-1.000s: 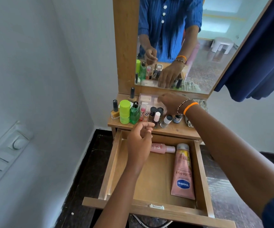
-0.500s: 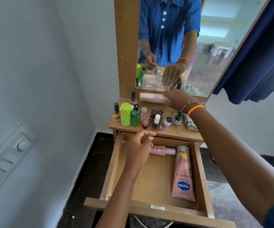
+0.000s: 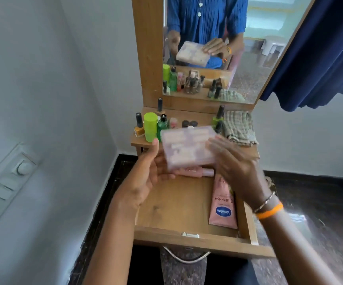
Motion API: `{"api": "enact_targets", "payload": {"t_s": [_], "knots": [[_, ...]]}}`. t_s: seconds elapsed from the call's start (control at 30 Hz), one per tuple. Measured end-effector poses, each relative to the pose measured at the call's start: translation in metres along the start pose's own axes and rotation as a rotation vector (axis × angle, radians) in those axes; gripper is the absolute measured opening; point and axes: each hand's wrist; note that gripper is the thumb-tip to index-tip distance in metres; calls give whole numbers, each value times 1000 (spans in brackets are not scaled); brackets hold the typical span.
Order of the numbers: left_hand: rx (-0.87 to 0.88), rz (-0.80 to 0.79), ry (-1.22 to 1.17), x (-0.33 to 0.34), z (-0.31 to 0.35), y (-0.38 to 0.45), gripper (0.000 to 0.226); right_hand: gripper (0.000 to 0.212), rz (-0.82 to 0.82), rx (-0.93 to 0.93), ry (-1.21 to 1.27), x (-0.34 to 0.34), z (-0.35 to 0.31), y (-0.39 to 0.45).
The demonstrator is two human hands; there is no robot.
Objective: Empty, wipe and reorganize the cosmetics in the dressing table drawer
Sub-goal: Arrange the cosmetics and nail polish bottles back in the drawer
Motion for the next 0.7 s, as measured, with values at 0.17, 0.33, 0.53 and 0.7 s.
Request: {"api": "enact_targets", "payload": {"t_s": [0.17,0.33,0.53,0.7], "knots": [[-190,55,249,-17,-29,-16,37,44,-127,131,48,18,-37,-56],[-295,123,586,-33,-69,6,34,56,-544,281,115,36,-38,-78],[-354,110,778,-31,-103,37,43,48,-869,371,108,64,-20,-81],[-324,177,740,-29,-111,47,49,42,-866,416,79,74,-5,-78]]}}
Point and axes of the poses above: each hand's wrist, its own y-axis towards the middle knuckle, its own x-axis out of the palm, z = x × y, and after that the axes turned 5 degrees about -y, right-handed
